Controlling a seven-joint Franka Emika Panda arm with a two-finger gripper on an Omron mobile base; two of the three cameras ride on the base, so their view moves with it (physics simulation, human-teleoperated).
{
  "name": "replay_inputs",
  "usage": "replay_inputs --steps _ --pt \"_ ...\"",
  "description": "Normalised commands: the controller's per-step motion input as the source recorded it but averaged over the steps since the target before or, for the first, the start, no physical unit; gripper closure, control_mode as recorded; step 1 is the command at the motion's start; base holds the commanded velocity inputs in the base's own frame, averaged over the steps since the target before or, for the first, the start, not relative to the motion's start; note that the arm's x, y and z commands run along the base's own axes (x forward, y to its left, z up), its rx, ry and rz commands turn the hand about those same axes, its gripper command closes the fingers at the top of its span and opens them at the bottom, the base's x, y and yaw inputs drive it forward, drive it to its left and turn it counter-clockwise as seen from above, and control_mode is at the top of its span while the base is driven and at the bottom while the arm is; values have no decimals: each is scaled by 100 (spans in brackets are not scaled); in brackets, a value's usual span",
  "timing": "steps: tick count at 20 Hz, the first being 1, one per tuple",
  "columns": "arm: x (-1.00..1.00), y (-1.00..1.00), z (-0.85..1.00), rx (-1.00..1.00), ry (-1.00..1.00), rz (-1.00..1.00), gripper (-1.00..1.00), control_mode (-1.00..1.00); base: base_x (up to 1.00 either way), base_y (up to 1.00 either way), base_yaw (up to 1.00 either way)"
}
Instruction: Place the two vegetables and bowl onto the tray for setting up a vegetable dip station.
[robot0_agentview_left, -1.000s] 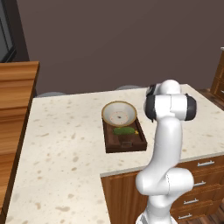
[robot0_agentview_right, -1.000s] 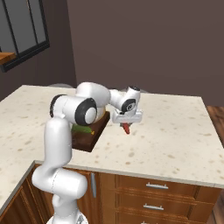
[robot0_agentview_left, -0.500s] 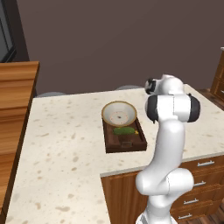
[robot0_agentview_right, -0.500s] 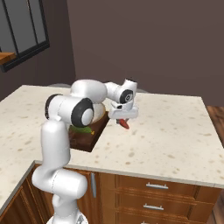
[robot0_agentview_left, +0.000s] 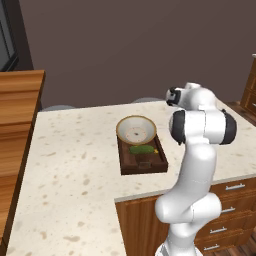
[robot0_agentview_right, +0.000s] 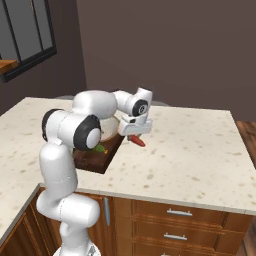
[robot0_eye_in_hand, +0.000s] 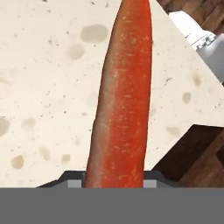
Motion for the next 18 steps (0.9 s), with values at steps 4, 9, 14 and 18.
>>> replay_inputs --steps 4,9,14,18 --pt "-47 17 10 9 -14 4 100 -100 0 0 0" --pt "-34 32 20 2 -12 5 100 -100 0 0 0" --pt "-38 28 20 0 -11 11 100 -100 0 0 0" --pt "-34 29 21 0 -7 16 100 -100 0 0 0"
